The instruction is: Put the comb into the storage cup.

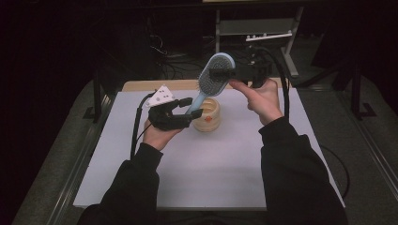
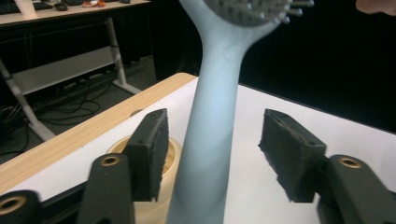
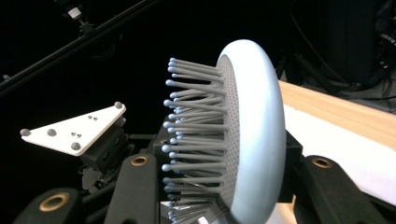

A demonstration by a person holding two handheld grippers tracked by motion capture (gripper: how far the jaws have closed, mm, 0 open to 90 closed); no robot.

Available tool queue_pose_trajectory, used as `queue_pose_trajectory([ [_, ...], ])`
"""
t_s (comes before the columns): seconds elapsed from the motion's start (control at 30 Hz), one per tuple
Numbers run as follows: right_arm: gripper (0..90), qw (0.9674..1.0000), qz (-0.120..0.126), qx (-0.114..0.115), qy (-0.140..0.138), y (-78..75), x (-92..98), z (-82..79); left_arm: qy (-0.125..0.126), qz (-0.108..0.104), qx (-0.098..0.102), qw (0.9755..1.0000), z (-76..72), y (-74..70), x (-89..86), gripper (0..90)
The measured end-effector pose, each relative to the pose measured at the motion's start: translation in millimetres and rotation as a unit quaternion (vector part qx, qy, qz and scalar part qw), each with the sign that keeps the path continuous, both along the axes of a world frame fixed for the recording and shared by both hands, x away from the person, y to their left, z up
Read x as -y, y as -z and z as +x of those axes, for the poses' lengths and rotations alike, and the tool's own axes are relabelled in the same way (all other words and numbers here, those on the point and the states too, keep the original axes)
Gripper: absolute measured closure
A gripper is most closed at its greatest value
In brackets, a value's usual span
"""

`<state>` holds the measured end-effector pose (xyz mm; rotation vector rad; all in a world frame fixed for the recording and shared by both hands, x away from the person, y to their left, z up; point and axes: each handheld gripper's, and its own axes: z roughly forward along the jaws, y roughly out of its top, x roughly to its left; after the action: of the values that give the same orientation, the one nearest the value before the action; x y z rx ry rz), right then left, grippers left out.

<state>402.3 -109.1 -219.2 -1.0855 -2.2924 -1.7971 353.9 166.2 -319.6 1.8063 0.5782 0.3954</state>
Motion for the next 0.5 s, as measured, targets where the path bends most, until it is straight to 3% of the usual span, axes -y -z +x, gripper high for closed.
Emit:
queue_pose_trajectory([
  [0.23,55.6,0.9997,-0.001,0.021,0.015,-11.9,5.8,0.2,-0.001,-0.016,-0.021,0.9996,5.2,0.0,-9.8,30.6],
  [0.5,55.4,0.9979,-0.013,0.044,0.045,-24.8,16.9,2.3,-0.002,-0.026,-0.024,0.9994,6.7,-0.6,-24.6,13.5],
])
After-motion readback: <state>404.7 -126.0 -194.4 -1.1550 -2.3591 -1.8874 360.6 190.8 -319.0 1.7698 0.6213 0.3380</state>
